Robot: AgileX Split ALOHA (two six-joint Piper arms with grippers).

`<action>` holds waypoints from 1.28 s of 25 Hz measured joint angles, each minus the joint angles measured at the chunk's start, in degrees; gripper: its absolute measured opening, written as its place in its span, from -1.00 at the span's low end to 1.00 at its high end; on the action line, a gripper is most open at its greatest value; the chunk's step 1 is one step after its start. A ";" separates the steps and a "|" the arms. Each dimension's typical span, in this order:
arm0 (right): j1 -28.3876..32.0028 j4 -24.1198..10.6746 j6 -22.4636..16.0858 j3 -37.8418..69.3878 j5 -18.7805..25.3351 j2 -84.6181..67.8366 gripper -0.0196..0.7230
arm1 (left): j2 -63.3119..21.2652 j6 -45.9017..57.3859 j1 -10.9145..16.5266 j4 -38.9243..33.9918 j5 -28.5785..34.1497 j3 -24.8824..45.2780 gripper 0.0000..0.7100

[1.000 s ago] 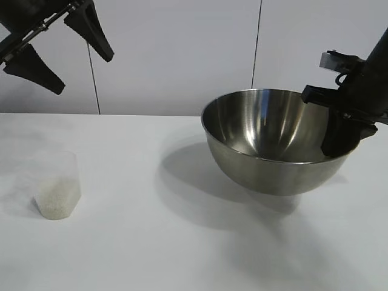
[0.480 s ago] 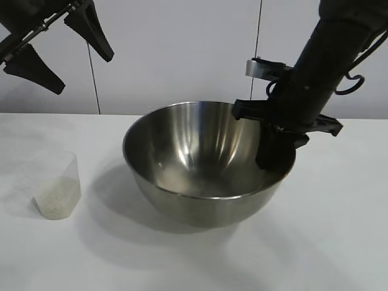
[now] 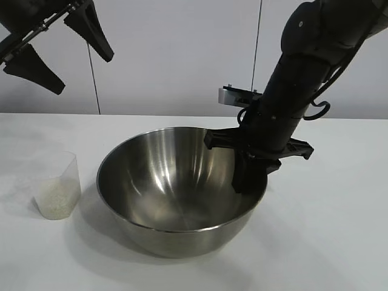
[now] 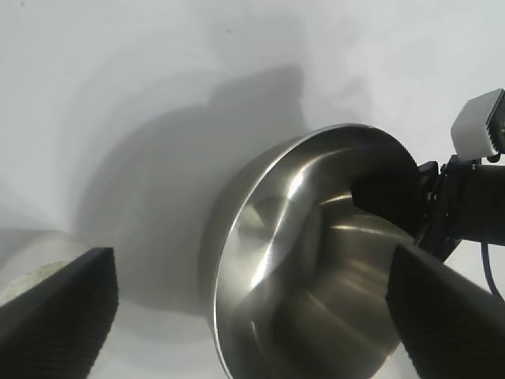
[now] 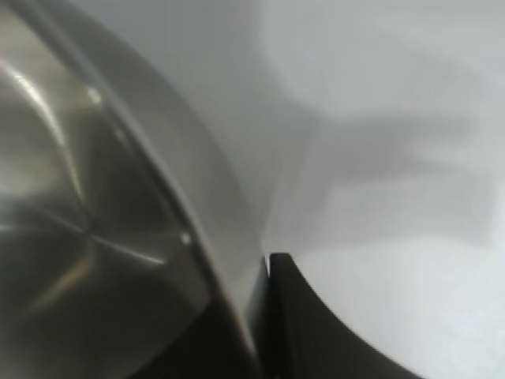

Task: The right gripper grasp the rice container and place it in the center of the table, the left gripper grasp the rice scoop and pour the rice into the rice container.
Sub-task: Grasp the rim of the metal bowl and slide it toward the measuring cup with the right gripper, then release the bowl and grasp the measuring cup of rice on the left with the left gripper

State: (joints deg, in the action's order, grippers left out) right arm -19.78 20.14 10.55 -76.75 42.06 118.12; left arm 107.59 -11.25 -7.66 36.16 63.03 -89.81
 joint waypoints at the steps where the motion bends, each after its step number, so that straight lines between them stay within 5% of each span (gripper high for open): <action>1: 0.00 0.00 0.00 0.00 0.06 0.00 -0.54 | 0.00 0.00 0.00 0.00 0.00 0.00 0.87; 5: 0.00 0.00 0.00 -0.05 1.12 -0.93 0.58 | 0.00 0.00 0.00 0.00 0.00 0.00 0.87; 7: 0.06 -0.29 -0.12 -1.30 3.16 -2.12 0.80 | 0.00 0.00 0.00 0.00 0.00 0.00 0.87; 12: 0.18 -4.69 -3.25 -7.92 10.34 -5.75 0.90 | 0.00 0.00 0.00 0.00 0.00 0.00 0.87; 17: 2.23 -14.16 -8.72 -17.98 18.85 -6.54 0.92 | 0.00 0.00 0.00 0.00 0.00 0.00 0.87; 23: 14.89 -22.06 -9.46 -25.92 27.26 -6.59 0.92 | 0.00 0.00 0.00 0.00 0.00 0.00 0.87; 27: 24.18 -23.33 -9.24 -26.33 27.82 -7.03 0.92 | 0.00 0.00 0.00 0.00 0.00 0.00 0.87; 32: 31.14 -19.57 -8.78 -25.45 28.50 -11.78 0.92 | 0.00 0.00 0.00 0.00 -0.01 0.00 0.87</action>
State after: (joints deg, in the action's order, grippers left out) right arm 11.36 0.57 1.77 -102.20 70.56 106.35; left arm 107.59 -11.25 -7.66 36.16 63.02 -89.81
